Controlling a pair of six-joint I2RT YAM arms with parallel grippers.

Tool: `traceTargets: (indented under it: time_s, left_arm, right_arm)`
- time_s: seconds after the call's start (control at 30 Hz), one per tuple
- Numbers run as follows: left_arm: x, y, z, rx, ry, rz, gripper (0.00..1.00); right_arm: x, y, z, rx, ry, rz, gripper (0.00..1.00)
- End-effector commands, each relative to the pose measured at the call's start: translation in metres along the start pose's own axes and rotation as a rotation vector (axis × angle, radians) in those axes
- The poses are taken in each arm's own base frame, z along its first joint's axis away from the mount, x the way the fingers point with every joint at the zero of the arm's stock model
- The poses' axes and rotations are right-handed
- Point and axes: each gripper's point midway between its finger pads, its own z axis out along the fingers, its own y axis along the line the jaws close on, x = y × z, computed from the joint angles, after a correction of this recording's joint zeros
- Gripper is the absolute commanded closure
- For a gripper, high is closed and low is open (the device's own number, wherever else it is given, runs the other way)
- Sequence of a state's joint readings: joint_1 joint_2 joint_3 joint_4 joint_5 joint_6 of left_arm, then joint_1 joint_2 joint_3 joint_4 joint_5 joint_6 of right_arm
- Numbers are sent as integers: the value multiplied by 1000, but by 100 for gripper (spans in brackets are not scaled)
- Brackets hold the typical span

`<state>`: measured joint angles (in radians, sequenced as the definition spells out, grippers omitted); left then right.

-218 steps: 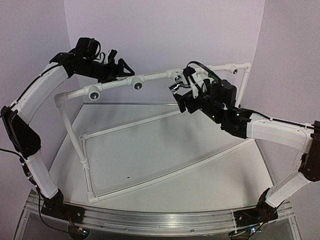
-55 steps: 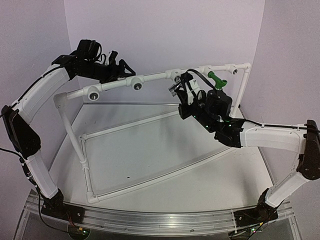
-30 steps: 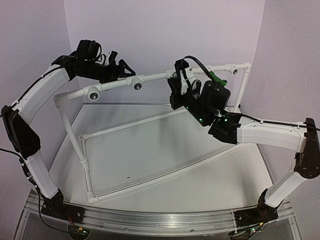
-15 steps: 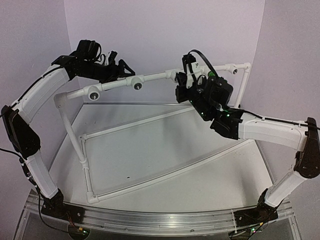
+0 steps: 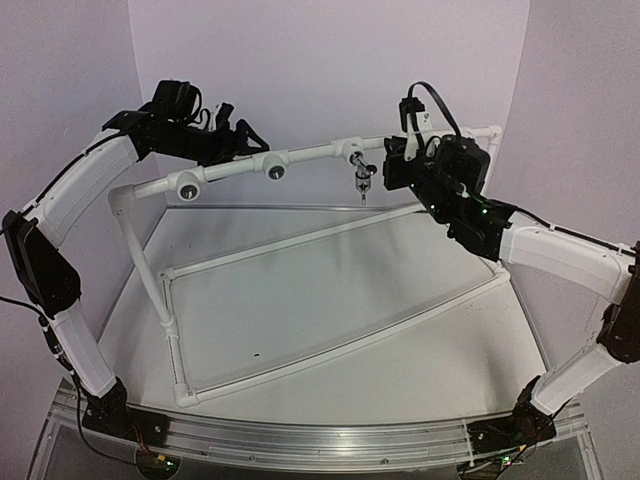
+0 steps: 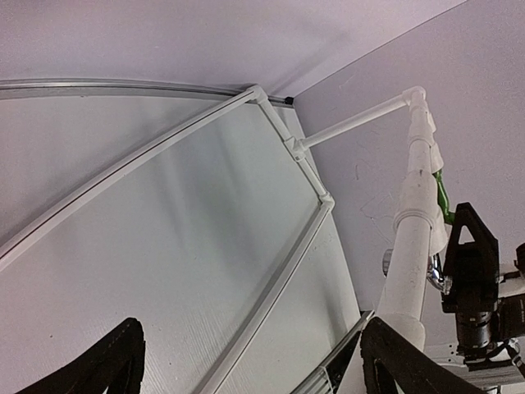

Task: Install the water faucets

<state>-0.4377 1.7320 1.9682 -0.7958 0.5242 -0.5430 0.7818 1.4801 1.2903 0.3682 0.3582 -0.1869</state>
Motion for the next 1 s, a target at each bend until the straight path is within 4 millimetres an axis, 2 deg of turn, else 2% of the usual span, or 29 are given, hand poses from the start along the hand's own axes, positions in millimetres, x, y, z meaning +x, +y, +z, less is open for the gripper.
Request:
traceTargets:
  time_s: [0.0, 0.43, 0.7, 0.97]
  left_arm:
    - [3, -4, -2, 14, 22, 11, 10]
    - [3, -5, -4, 13, 19, 12, 10]
    - [3, -6, -5, 16, 14, 9, 10]
    - [3, -5, -8, 8, 6, 13, 10]
  right_arm:
    - [-14, 3, -12, -85, -14, 14, 86]
    - [44, 15, -5, -166, 56, -51, 83]
    - [56, 34, 1, -206, 36, -62, 85]
    - [51, 64, -18, -249, -6, -61, 87]
